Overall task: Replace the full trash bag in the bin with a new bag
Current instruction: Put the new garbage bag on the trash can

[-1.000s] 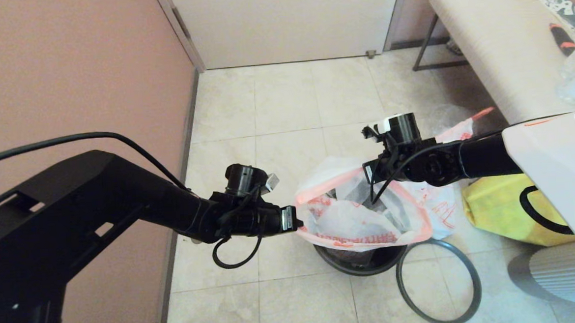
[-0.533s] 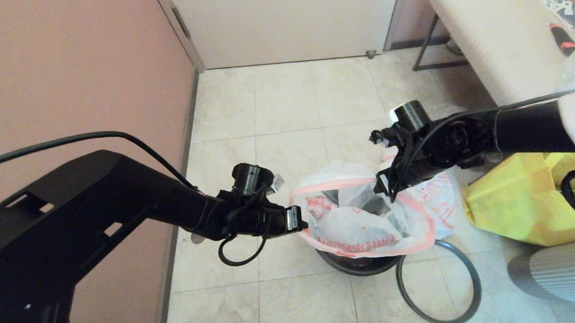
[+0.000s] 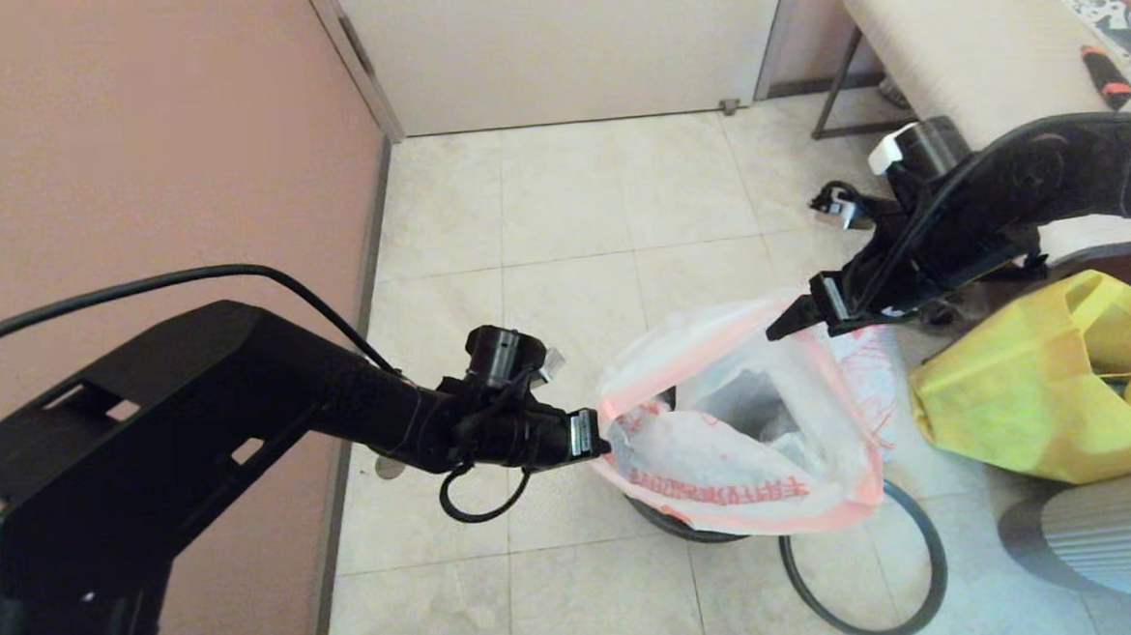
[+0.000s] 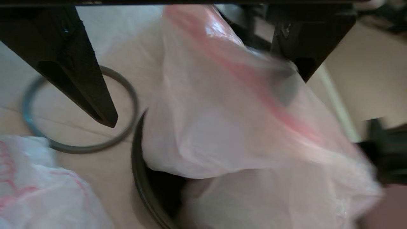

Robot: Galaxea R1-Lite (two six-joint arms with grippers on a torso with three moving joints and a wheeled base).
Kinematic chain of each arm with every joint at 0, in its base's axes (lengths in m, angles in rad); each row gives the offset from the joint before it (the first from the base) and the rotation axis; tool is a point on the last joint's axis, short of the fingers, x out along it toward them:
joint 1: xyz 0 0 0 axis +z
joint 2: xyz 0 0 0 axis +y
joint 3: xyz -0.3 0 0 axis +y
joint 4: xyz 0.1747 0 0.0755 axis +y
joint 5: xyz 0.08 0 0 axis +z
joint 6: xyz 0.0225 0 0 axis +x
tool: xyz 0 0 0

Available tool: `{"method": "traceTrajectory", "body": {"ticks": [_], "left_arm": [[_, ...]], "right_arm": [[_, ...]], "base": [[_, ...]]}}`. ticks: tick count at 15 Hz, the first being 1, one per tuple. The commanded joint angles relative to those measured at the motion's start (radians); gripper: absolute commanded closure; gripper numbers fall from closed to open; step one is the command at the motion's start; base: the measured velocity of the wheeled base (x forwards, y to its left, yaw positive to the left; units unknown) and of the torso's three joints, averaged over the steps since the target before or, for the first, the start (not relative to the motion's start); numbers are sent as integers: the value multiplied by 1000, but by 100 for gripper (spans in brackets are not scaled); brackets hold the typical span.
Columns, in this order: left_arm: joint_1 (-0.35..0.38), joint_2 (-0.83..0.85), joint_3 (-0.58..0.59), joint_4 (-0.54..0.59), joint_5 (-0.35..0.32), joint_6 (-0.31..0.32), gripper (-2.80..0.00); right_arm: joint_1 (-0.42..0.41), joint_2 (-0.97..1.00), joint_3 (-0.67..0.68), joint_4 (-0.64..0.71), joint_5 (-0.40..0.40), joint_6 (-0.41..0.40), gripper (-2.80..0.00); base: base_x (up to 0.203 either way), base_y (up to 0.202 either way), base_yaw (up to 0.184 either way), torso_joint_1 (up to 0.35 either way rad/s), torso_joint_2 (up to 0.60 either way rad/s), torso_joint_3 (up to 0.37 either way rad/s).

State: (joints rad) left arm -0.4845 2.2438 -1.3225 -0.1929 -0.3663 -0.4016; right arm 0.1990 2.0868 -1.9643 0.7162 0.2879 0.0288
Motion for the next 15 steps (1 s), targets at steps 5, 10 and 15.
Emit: {"method": "traceTrajectory", "body": {"ticks": [5, 10, 15], "left_arm": [[6, 45, -67, 69, -2, -17, 0], [7, 42, -72, 68, -2, -29, 0], [9, 33, -67, 67, -2, -31, 0]], "right_arm": [[-148, -35, -2, 6, 378, 30, -280], [-200, -46, 8, 79, 484, 33, -280], [-108, -175, 206, 245, 272, 251, -280]], "base": [[0, 0, 0, 0, 0, 0], [0, 0, 0, 0, 0, 0], [0, 0, 0, 0, 0, 0]]}}
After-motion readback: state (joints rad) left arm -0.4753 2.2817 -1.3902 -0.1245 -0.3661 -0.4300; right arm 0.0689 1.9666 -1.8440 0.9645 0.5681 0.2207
